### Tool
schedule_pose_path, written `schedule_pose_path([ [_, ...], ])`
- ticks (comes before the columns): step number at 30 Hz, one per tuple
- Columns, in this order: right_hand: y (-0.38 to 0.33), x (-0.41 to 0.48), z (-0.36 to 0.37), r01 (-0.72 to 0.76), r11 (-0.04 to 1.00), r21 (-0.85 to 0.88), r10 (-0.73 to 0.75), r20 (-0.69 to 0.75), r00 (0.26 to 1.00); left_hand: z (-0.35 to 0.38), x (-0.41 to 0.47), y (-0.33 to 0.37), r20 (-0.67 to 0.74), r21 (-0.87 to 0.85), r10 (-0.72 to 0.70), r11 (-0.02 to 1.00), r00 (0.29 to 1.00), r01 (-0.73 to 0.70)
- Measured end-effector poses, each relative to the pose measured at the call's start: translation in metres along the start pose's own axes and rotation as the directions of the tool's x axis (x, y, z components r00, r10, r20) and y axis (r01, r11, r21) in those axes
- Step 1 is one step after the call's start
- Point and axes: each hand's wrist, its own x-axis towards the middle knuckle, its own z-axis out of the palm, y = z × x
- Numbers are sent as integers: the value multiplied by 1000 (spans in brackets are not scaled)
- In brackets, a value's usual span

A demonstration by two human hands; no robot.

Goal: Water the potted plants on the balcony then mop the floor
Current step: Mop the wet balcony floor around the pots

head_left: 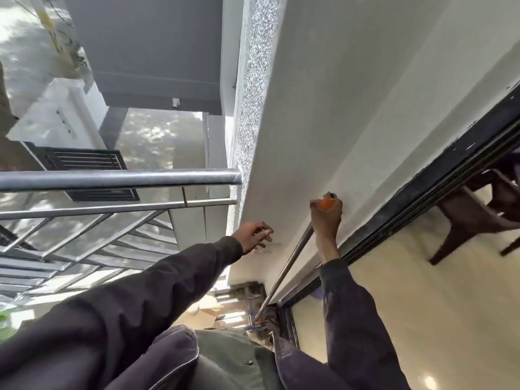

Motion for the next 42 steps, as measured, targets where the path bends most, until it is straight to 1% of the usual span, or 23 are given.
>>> schedule_pose_path([
  [3, 6, -5, -9, 38, 998, -54, -36, 53, 998, 3, 1, 6, -20, -8, -8, 1000, 1000, 7],
  [6, 6, -7, -15, 117, 989, -87, -109, 86, 990, 5, 1, 12, -50, -17, -16, 1000, 999, 15],
  [11, 8, -10, -20, 224, 972, -63, -214, 134, 967, 13, -2, 12, -105, -20, -23, 1000, 994, 21],
  [14, 17, -12, -23, 277, 961, -28, -271, 125, 954, 18, -5, 12, -149, -26, -22, 999, 989, 18],
  [17, 23, -15, -24, 310, 951, -12, -309, 51, 950, 18, -8, 18, -189, -30, -14, 1000, 982, 9],
  [18, 21, -15, -22, 301, 953, -25, -300, 39, 953, 18, -9, 21, -205, -28, -10, 1000, 979, 4],
  [21, 5, -6, -13, 246, 957, -154, -230, 114, 967, 19, -13, 30, -242, -36, -5, 999, 970, -3],
  [24, -11, 12, -7, 174, 929, -326, -134, 142, 981, 20, -15, 37, -257, -28, 13, 999, 966, -21],
  [26, -14, 22, -10, 153, 895, -419, -90, 166, 982, 21, -18, 40, -261, -24, 32, 999, 965, -39],
  [29, -14, 29, -17, 207, 828, -522, -100, 226, 969, 21, -23, 42, -278, -29, 40, 998, 960, -50],
  [31, -15, 26, -24, 259, 749, -609, -98, 285, 954, 22, -27, 44, -287, -31, 38, 998, 957, -49],
  [34, -14, 19, -31, 320, 702, -637, -143, 314, 939, 23, -32, 48, -291, -14, 51, 998, 955, -58],
  [37, -17, 14, -37, 355, 576, -737, -152, 330, 932, 22, -36, 54, -300, -16, 63, 997, 952, -71],
  [38, -19, 12, -38, 356, 549, -756, -139, 338, 931, 22, -38, 55, -307, -19, 64, 997, 950, -74],
  [39, -21, 12, -40, 349, 540, -766, -120, 340, 933, 21, -40, 57, -312, -23, 65, 997, 948, -76],
  [40, -22, 12, -41, 331, 554, -764, -103, 332, 938, 20, -42, 58, -318, -29, 65, 997, 946, -78],
  [42, -20, 11, -42, 289, 609, -738, -89, 299, 950, 18, -46, 59, -329, -45, 64, 996, 942, -83],
])
